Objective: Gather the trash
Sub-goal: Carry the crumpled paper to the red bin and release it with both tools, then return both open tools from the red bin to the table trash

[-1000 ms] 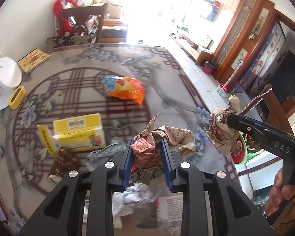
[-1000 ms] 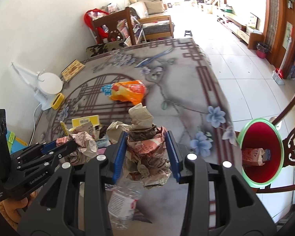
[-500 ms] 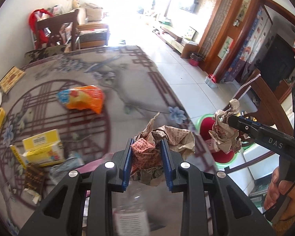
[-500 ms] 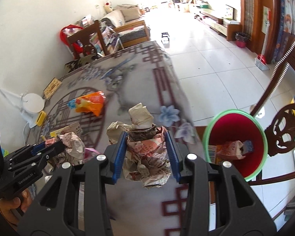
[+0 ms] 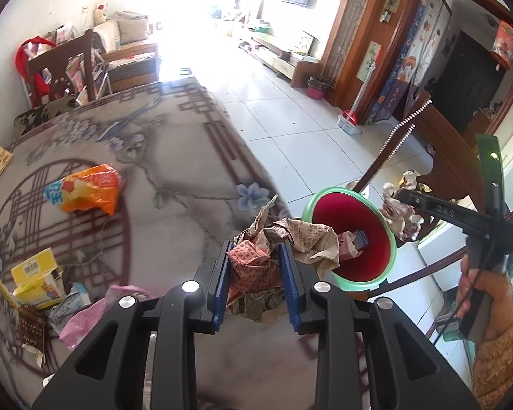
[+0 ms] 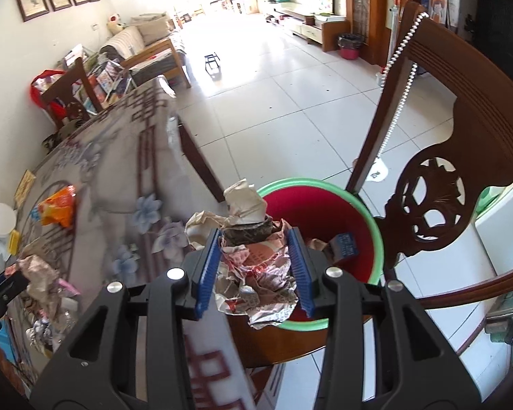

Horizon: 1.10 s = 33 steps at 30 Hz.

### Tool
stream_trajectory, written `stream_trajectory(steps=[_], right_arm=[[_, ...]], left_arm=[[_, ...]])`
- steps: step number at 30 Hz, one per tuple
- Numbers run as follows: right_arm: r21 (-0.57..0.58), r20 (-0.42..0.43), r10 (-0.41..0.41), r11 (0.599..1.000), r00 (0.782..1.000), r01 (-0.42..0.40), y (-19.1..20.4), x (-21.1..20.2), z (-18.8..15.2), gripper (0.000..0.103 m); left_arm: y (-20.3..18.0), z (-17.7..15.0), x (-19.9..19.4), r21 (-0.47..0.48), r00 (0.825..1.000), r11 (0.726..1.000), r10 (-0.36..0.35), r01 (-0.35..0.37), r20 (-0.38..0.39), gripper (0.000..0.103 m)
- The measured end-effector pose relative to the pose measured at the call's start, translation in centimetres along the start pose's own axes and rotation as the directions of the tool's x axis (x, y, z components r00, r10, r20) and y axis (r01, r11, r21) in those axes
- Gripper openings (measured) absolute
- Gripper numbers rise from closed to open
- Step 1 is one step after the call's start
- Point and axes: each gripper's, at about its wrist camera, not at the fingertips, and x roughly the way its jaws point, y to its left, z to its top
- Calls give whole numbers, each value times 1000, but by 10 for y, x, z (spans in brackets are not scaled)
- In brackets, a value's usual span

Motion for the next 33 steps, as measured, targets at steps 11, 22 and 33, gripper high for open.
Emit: stream_trajectory(steps=[11, 22, 33], right_arm=[[89, 83, -57, 995, 995, 49, -46, -29, -4, 81], [192, 62, -134, 974, 989, 120, -88, -69, -45, 81], [95, 64, -81, 993, 995, 75, -47, -71, -43, 81]], left_arm=[[-87, 27, 55, 133, 990, 982, -131, 137, -54, 25], [-167, 51, 100, 239, 967, 938, -233, 252, -104, 27], [-142, 49, 76, 171, 977, 962, -206, 213, -55, 66]])
